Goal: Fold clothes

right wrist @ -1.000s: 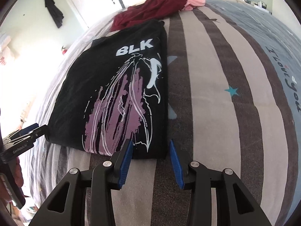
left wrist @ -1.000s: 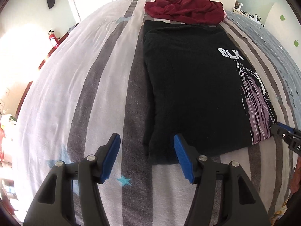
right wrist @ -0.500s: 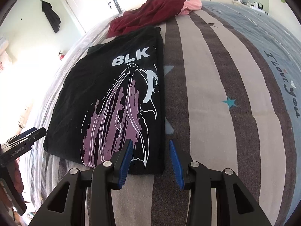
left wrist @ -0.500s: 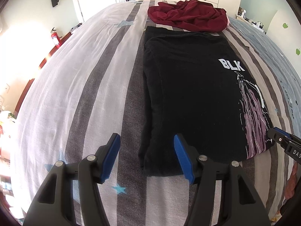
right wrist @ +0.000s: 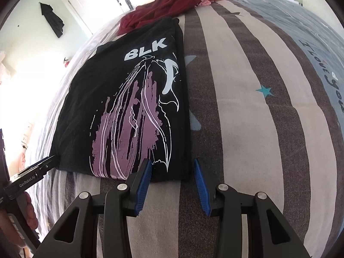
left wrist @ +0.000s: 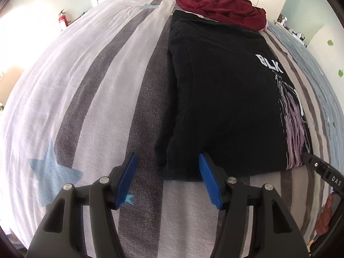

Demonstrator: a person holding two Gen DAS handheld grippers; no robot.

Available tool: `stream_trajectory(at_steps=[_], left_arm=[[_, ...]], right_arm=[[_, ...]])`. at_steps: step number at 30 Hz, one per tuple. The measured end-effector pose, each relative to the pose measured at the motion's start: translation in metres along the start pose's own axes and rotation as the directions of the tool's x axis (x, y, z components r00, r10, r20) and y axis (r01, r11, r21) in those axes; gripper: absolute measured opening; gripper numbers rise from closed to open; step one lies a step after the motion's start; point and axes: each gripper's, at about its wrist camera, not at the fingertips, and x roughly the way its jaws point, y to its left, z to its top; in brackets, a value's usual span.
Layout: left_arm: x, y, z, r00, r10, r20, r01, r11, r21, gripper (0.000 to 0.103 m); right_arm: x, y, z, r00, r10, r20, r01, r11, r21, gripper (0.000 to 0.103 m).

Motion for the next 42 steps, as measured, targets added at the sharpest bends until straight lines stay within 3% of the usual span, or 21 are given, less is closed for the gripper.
stream_trajectory(at_steps=[4,6,8,11,15,20,24,27,29,31,36,42], left_arm=[[0.004,-0.004,0.0,1.0,0.019,-0.003,-0.019,1.0,0.019,0.057],[0.004,-0.005,0.0,1.0,0.012,-0.009,-0.012,1.0,0.017,0.051],[0.004,-0.008,0.001,1.0,-0.019,-0.023,0.02,0.999,0.029,0.032],[0.002,-0.017,0.003,1.0,0.008,-0.022,-0.006,0.996,0.085,0.021],[-0.015,-0.016,0.005,1.0,0.009,0.001,-0.009,0.997,0.079,0.015],[-0.058,-0.017,0.004,0.999,-0.017,0.041,0.013,0.995,0.1,0.012],[-0.078,-0.017,-0.027,0.999,-0.01,-0.04,0.015,0.992,0.125,0.012],[-0.072,-0.008,-0.078,0.983,-0.002,-0.183,0.023,0.993,0.117,0.012],[-0.071,-0.007,-0.097,0.975,0.014,-0.22,0.011,0.993,0.114,0.012],[-0.076,-0.008,-0.093,0.976,0.015,-0.217,0.006,0.996,0.092,0.012],[-0.11,-0.006,-0.061,0.985,-0.019,-0.174,0.024,0.999,0.028,0.011],[-0.167,-0.011,0.02,0.998,-0.067,-0.02,0.068,0.997,0.033,0.011]], right_arm=[[0.004,0.002,0.003,1.0,-0.005,-0.009,0.005,1.0,-0.012,0.038],[0.005,0.004,0.004,1.0,-0.008,-0.014,0.008,1.0,-0.019,0.036],[0.006,0.004,0.006,1.0,-0.006,-0.019,0.005,1.0,-0.023,0.029],[0.006,0.006,0.009,1.0,-0.017,-0.024,0.017,0.999,-0.038,0.016],[-0.002,0.012,0.011,0.999,-0.041,-0.014,0.041,0.998,-0.055,0.01],[-0.036,0.016,0.014,1.0,-0.013,0.019,0.014,0.999,-0.039,0.009],[-0.059,0.02,-0.008,0.998,0.006,-0.057,-0.008,0.999,-0.035,0.009],[-0.062,0.019,-0.05,0.982,0.002,-0.186,-0.006,1.0,-0.024,0.009],[-0.058,0.016,-0.072,0.97,-0.009,-0.244,0.008,1.0,-0.005,0.009],[-0.057,0.015,-0.079,0.965,-0.013,-0.261,0.018,1.0,0.016,0.009],[-0.08,0.019,-0.055,0.971,0.024,-0.238,-0.009,0.998,0.064,0.008],[-0.135,0.031,0.025,0.989,0.09,-0.117,-0.082,0.994,0.072,0.008]])
